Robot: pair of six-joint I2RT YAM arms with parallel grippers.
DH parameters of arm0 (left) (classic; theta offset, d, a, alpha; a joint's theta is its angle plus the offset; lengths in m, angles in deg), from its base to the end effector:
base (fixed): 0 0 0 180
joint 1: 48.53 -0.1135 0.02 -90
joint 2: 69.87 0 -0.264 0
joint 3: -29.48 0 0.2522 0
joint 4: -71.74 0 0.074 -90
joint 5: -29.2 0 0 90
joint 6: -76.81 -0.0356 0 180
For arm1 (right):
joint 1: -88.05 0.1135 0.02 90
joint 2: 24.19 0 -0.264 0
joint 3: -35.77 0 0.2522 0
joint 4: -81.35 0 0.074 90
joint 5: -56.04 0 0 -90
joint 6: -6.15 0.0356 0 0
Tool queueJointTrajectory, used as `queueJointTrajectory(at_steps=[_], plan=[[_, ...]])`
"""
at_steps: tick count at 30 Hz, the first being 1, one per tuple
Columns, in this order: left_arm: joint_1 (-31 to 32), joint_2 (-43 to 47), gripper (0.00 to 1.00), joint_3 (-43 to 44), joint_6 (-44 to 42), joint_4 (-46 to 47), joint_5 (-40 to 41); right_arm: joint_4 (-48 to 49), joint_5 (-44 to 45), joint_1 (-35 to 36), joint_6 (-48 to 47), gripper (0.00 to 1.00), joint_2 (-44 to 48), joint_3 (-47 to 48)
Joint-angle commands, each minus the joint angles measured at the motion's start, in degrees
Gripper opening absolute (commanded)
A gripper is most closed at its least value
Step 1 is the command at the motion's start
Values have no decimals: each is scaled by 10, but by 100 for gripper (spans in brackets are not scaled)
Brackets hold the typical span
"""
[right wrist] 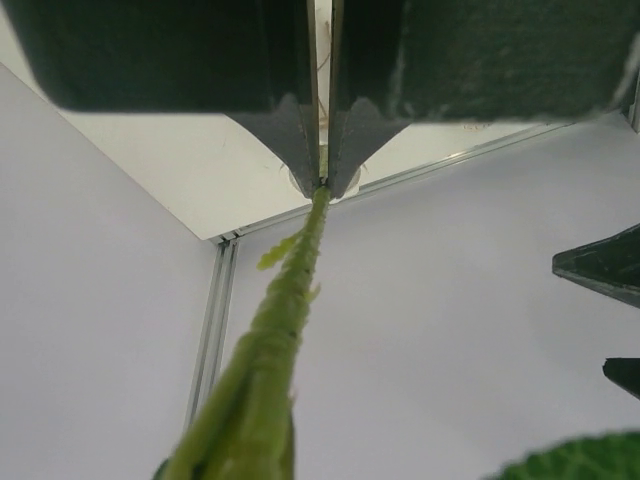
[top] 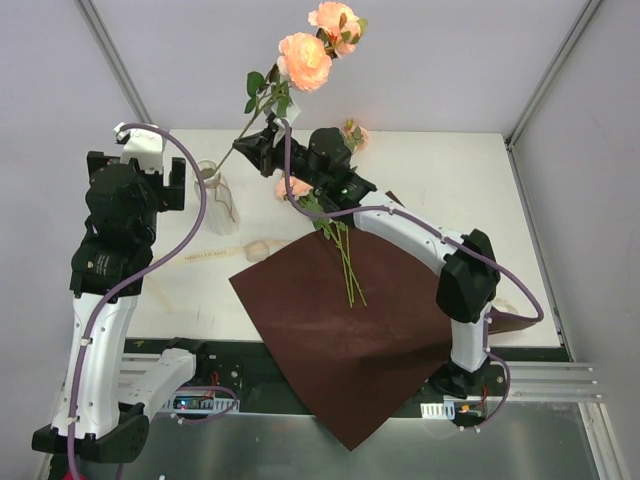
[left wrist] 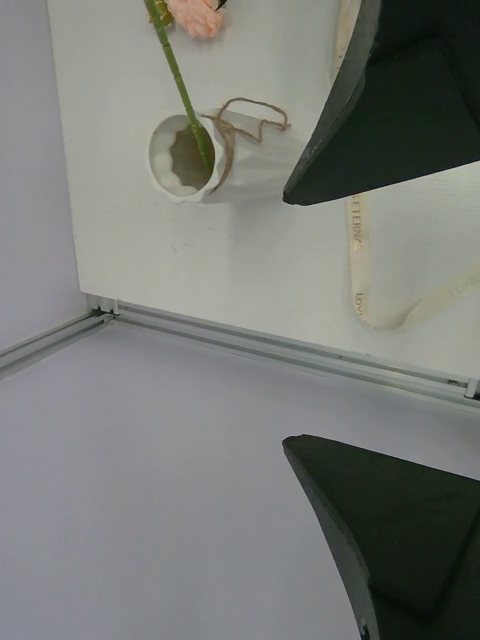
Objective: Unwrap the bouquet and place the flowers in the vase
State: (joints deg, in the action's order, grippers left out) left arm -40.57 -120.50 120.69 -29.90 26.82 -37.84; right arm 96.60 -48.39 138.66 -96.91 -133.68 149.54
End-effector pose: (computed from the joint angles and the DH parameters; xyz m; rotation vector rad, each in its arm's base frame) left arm 0.1510 -0.0071 0.4736 0.0485 1.6586 0.4455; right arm 0.2862 0.3625 0.4175 -0.8522 0.9466 0.7215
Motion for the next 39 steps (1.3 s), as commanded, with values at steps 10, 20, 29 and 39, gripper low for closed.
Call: queueJointTrajectory(at_steps=[10,20,29,39], plan=[[-25,4,99,-11,37,-19,-40,-235,-3,14,-43,1,-155,349],[-48,-3,99,-25,52,-29,-95,-238,-24,26,-36,1,-189,329],[-50,-8,99,-49,69,-39,-150,-260,5,41,-22,15,-229,368],[-56,-25,99,-41,85,-50,-177,-350,35,33,-7,52,-184,315]])
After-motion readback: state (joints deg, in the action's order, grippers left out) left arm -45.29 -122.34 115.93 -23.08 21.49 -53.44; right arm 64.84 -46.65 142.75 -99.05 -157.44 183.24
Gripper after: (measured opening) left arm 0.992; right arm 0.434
